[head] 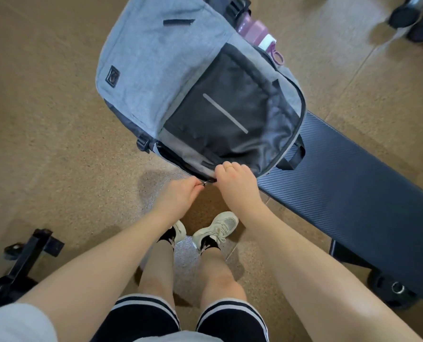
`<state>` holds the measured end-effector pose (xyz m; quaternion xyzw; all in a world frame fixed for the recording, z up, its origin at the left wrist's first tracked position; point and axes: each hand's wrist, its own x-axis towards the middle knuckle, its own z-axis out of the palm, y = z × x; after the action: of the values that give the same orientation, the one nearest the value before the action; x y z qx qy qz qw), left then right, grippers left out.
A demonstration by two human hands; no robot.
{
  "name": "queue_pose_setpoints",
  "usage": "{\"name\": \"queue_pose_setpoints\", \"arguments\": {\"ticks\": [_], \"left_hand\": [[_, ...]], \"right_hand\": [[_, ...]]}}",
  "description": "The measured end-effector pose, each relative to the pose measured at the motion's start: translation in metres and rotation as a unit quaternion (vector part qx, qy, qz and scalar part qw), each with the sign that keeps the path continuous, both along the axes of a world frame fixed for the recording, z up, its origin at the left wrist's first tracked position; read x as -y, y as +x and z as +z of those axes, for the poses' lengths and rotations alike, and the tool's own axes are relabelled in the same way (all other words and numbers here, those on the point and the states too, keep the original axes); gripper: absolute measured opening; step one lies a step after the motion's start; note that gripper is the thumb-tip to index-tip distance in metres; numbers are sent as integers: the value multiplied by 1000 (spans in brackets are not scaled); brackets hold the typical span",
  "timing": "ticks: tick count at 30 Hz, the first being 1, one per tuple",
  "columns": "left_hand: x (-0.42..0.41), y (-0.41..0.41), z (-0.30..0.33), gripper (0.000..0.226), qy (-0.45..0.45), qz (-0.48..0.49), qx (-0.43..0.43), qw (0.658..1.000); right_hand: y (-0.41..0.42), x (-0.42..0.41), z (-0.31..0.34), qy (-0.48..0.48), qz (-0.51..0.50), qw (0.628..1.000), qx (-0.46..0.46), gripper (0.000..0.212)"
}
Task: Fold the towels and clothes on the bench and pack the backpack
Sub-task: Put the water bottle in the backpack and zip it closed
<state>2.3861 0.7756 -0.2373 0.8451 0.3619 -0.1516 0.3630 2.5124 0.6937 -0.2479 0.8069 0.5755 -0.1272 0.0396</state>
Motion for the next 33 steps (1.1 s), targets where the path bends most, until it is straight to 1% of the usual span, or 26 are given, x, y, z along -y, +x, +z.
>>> {"name": "queue_pose_setpoints", "arguments": {"ticks": [2,4,6,8,9,11,12,14,15,17,19,20,21,23,24,26,30,33], "left_hand": [[-15,-14,-7,29,41,-16,-30,999],[-34,-30,-11,31,56,13,-61,996],[-48,-39,-15,31,66,28,-69,995],[-58,-41,-15,30,56,42,-55,996],[-60,-40,-13,28,45,47,-37,997],[-63,-38,-8,26,9,51,-1,999],[-64,-38,-7,26,-8,49,15,999],[-68,-42,-9,24,-12,31,34,999],[-71,-46,-11,24,6,9,33,999],[-80,-54,-18,24,78,-67,28,994],[-93,-60,-23,29,148,-124,4,981],[-100,-62,-25,30,169,-126,-6,977],[-106,-63,-26,30,172,-120,-14,978],[-119,-61,-26,28,175,-78,-19,981],[-124,-59,-28,28,175,-61,-39,982],[-130,-55,-30,29,182,-51,-75,979],[-129,-51,-35,29,174,-33,-83,981],[-126,-49,-37,28,128,6,-89,988]], "right_hand": [[3,3,-3,-25,17,999,16,41],[1,4,-4,-63,11,998,28,41],[-1,1,1,-87,-6,995,45,34],[-9,-8,5,-96,-26,995,26,20],[-17,-14,8,-86,-22,996,22,20],[-37,-31,13,-44,14,999,22,32],[-45,-42,13,-42,25,999,22,36],[-57,-63,3,-42,30,999,18,36],[-58,-72,2,-58,23,998,16,34],[-58,-79,-4,-86,17,996,12,26],[-56,-79,-3,-79,8,997,5,24],[-54,-79,1,-67,1,998,6,27],[-51,-79,5,-64,1,998,11,32],[-46,-82,7,-55,-4,998,6,40],[-43,-85,11,-52,-6,999,-2,42],[-41,-88,15,-44,-9,999,-4,43],[-40,-89,11,-22,-4,1000,21,43],[-41,-86,5,-45,-15,999,17,43]]}}
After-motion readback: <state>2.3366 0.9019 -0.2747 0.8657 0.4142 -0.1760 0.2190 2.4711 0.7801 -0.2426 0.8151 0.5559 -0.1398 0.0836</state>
